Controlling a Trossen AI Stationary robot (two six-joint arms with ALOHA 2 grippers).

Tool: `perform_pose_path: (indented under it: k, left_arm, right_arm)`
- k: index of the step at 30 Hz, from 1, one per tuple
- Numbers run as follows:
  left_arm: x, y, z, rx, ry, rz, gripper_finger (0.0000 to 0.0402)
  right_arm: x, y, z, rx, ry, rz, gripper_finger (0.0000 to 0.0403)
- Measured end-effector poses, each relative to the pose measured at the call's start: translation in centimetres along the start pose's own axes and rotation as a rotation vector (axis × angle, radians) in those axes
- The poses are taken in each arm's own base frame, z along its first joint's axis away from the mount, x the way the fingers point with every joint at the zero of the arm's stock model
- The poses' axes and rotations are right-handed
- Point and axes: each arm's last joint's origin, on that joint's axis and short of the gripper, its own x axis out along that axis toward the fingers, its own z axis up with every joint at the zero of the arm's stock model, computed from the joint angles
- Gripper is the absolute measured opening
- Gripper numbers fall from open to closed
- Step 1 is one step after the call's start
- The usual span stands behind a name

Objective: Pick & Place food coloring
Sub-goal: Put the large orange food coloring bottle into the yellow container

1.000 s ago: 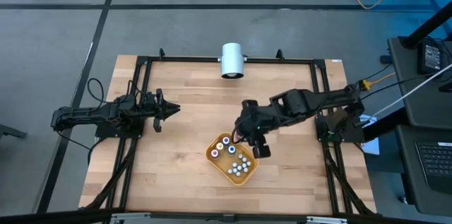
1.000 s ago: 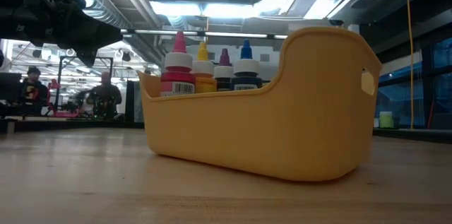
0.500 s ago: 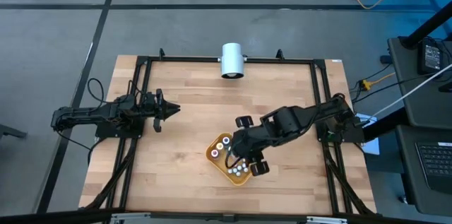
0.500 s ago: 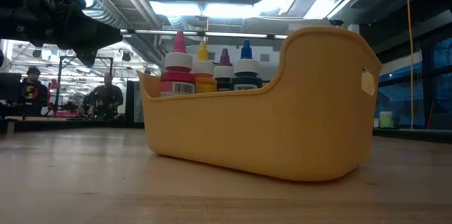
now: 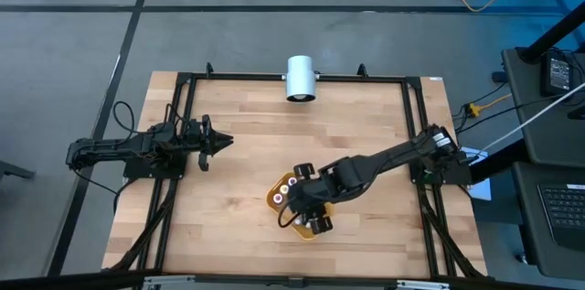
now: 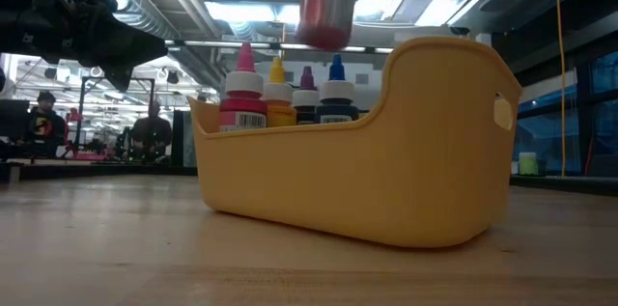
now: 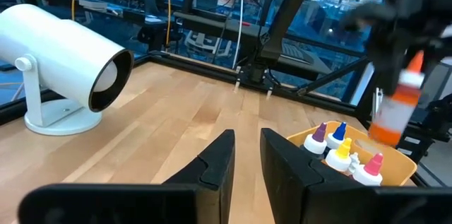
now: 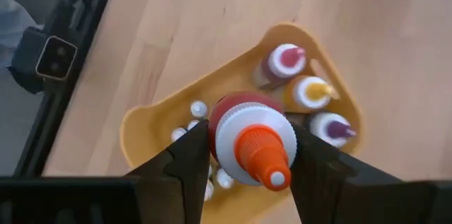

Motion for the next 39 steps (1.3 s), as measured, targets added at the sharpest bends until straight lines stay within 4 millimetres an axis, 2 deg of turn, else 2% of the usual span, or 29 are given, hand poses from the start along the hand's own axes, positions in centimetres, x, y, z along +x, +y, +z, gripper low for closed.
perform_pose_path:
  k: [4,10,17,23,31,39]
  left_arm:
    - [0.0,0.0,0.0,0.000,0.000,0.000,0.0067]
    - [0.0,0.0,0.0,0.000,0.000,0.000,0.0065]
    - [0.0,0.0,0.0,0.000,-0.001,0.000,0.0067]
    - [0.0,0.0,0.0,0.000,0.000,0.000,0.0063]
    - [0.0,0.0,0.0,0.000,0.000,0.000,0.0068]
    - [0.0,0.0,0.0,0.000,0.000,0.000,0.0067]
  right_arm:
    - [2.5,0.2,-0.9,0.026,0.002,0.029,0.0162]
    - [4.1,0.3,-1.2,0.028,0.004,0.032,0.0162]
    - [6.9,0.0,-1.2,0.028,0.033,0.078,0.0162]
    - [7.8,-1.0,-1.4,0.051,0.056,0.064,0.0162]
    - [7.6,-1.9,-1.2,0.049,0.044,0.055,0.0162]
    - [10.3,-2.0,-1.4,0.051,0.071,0.058,0.0162]
